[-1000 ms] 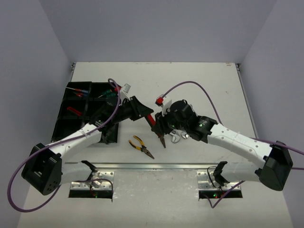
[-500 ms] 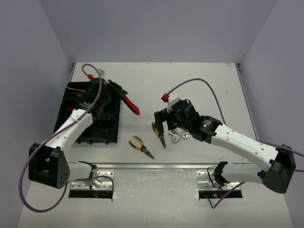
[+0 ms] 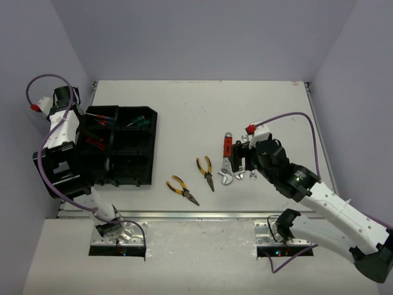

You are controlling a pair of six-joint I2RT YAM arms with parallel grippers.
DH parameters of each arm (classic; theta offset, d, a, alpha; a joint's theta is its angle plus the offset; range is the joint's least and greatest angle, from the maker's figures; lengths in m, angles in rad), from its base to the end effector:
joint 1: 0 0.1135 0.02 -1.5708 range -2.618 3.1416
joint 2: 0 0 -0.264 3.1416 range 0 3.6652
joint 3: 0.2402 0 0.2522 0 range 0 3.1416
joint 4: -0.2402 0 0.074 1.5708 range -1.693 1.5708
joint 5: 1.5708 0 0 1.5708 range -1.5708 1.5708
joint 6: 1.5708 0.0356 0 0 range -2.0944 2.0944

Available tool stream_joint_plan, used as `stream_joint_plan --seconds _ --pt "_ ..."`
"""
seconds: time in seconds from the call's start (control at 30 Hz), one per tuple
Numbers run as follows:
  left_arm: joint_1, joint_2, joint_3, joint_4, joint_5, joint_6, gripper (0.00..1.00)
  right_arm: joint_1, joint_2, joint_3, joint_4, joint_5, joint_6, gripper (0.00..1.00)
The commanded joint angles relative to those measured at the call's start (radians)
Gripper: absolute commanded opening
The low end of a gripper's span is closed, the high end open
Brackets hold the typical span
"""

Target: Sort the tools into containers

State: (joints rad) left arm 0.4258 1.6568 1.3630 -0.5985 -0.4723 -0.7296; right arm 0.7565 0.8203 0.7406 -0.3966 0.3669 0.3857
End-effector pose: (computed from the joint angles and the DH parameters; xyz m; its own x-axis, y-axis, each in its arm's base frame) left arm 0.3219 0.1638 0.2807 -0.1100 -0.7017 -0.7039 -0.9406 0.3023 -0.1543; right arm 0.1427 0.1171 0.2977 -0.4628 0.0461 -0.8853 -0.2534 0.9501 0.1820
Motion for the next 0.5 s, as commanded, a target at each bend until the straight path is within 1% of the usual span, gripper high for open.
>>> stream_joint_plan --seconds 0.0,0.03,0.1,0.13,0.17,0.2,0.23,0.27,0.3,0.37,0.4,0.43,0.47 --pt "0.005 0.017 -0.015 -0.031 -0.063 0.026 0.0 -0.024 0.019 -0.004 0.014 -0.03 -0.016 0.99" --pt "0.004 0.016 -0.027 0.003 -0.044 0.046 0.0 -0.025 0.024 -0.005 0.015 -0.037 -0.014 0.99" --pt "0.002 0.021 -0.044 0.015 0.014 0.055 0.02 -0.027 0.036 -0.006 0.015 -0.047 -0.013 0.99" --pt "-0.001 0.023 -0.045 0.016 0.033 0.06 0.05 -0.028 0.042 -0.006 0.016 -0.049 -0.013 0.99" --pt "-0.004 0.023 -0.045 0.02 0.036 0.069 0.1 -0.028 0.05 -0.006 0.018 -0.049 -0.014 0.99" --pt "-0.013 0.02 -0.045 0.025 0.069 0.078 0.22 -0.029 0.056 -0.004 0.019 -0.049 -0.014 0.99" --pt "-0.037 0.016 -0.036 0.023 0.075 0.084 0.56 -0.033 0.066 0.0 0.018 -0.049 -0.011 0.99" --pt "-0.066 -0.003 -0.027 0.015 0.068 0.092 0.8 -0.036 0.089 0.003 0.019 -0.052 -0.009 0.99" --pt "-0.09 -0.037 -0.02 0.012 0.063 0.092 0.88 -0.043 0.101 0.006 0.019 -0.051 -0.003 0.99" --pt "-0.105 -0.097 -0.016 0.014 0.08 0.09 1.0 -0.056 0.131 0.017 0.018 -0.063 0.008 0.99" --pt "-0.105 -0.122 -0.018 0.014 0.112 0.088 1.0 -0.06 0.162 0.023 0.018 -0.059 0.018 0.99" --pt "-0.104 -0.15 -0.018 0.011 0.115 0.088 1.0 -0.061 0.165 0.026 0.018 -0.05 0.033 0.99" --pt "-0.104 -0.201 -0.018 0.01 0.133 0.088 1.0 -0.062 0.188 0.029 0.018 -0.04 0.047 0.99"
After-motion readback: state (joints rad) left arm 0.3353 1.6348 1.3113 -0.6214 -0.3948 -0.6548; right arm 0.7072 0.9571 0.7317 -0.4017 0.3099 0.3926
